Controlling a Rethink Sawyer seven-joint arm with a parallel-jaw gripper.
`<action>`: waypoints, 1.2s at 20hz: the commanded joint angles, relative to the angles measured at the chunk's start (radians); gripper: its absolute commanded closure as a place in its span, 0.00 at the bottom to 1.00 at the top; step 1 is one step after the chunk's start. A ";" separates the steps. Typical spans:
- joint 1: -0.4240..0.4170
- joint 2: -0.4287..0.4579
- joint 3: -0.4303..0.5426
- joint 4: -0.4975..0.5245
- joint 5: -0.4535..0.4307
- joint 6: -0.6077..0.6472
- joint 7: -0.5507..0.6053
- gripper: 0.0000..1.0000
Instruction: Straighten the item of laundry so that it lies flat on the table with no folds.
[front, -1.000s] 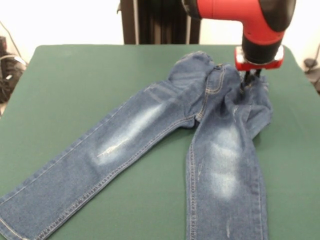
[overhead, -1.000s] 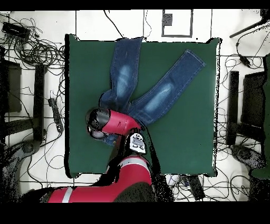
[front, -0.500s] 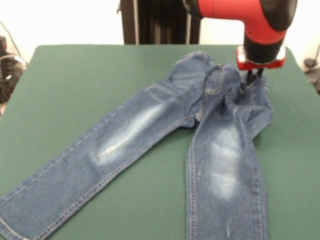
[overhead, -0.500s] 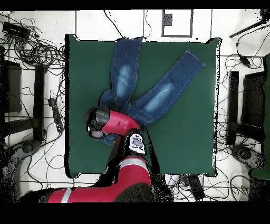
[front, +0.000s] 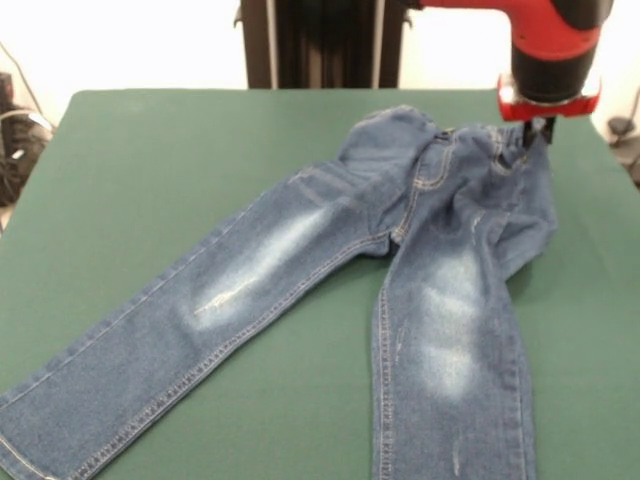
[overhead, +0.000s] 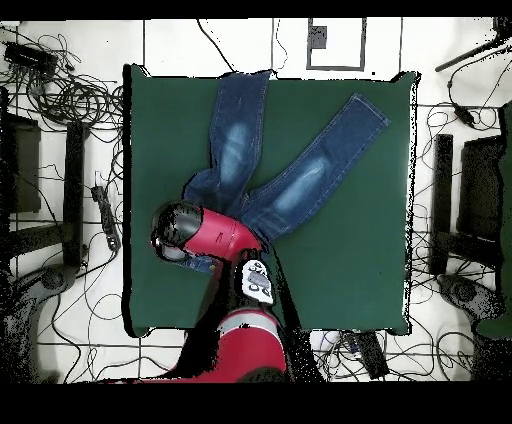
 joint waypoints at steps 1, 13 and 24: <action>0.056 -0.022 0.126 0.093 0.104 0.063 0.307 1.00; 0.109 -0.044 0.118 0.087 0.125 0.080 0.323 1.00; 0.150 -0.093 0.085 0.118 0.108 0.113 0.319 1.00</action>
